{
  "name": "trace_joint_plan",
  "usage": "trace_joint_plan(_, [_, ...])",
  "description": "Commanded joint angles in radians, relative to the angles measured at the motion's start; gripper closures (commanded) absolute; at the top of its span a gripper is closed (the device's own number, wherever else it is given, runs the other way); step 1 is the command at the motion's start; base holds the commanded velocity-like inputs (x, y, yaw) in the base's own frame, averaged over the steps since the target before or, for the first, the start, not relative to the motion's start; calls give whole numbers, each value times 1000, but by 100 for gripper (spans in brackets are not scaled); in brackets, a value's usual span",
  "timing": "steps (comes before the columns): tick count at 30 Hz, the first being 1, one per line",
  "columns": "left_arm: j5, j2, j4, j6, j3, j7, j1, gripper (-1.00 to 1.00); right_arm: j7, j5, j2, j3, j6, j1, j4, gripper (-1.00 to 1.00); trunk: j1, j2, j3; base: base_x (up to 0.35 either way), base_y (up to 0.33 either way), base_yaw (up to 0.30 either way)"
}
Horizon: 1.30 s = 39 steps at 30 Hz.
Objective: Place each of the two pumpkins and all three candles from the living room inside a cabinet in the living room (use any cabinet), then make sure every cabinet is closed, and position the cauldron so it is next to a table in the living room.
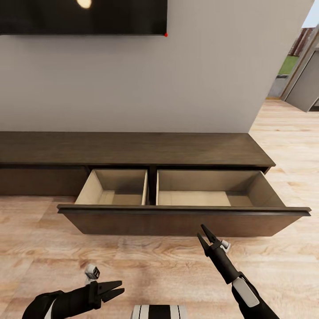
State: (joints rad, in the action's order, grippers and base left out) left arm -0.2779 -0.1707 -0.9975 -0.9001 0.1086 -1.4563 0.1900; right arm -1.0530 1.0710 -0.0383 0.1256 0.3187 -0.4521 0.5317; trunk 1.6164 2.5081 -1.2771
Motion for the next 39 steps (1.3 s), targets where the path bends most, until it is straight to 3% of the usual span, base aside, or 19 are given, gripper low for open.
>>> trace_joint_plan(1, [-1, 1, -1, -11, -2, -3, 0, -100, -1, 7, 0, 0, 10, 0, -1, -100, 0, 0, -1, 0, 0, 0])
trace_joint_plan(5, [-1, -1, -3, -14, -46, -5, 0, -100, 1, 8, 0, 0, 10, 0, -1, -100, -2, 0, 11, 0, 0, 0])
trace_joint_plan(7, [-3, -3, -17, -25, -93, -23, 0, -100, 2, 9, 0, 1, 11, 0, -3, -100, -2, -1, 19, 0, 0, 0])
trace_joint_plan(10, [-1, -4, -23, -39, -119, -44, 0, -100, 2, 9, 0, 2, 11, 0, -3, -100, -4, -2, 30, 0, 0, 0])
trace_joint_plan(26, [2, -8, -23, -43, -124, -51, 3, -100, 11, 9, -2, 4, 14, 0, -6, -100, -11, -5, 92, -9, 1, 0])
trace_joint_plan(32, [2, -6, -23, -43, -124, -50, 3, -100, 10, 15, -30, 5, 16, 0, -50, -100, -14, -7, 115, -33, 2, 0])
trace_joint_plan(39, [2, -6, -23, -43, -127, -51, 3, -100, 9, 15, -41, 5, 14, 0, -99, -100, -20, -15, 142, -134, 0, 0])
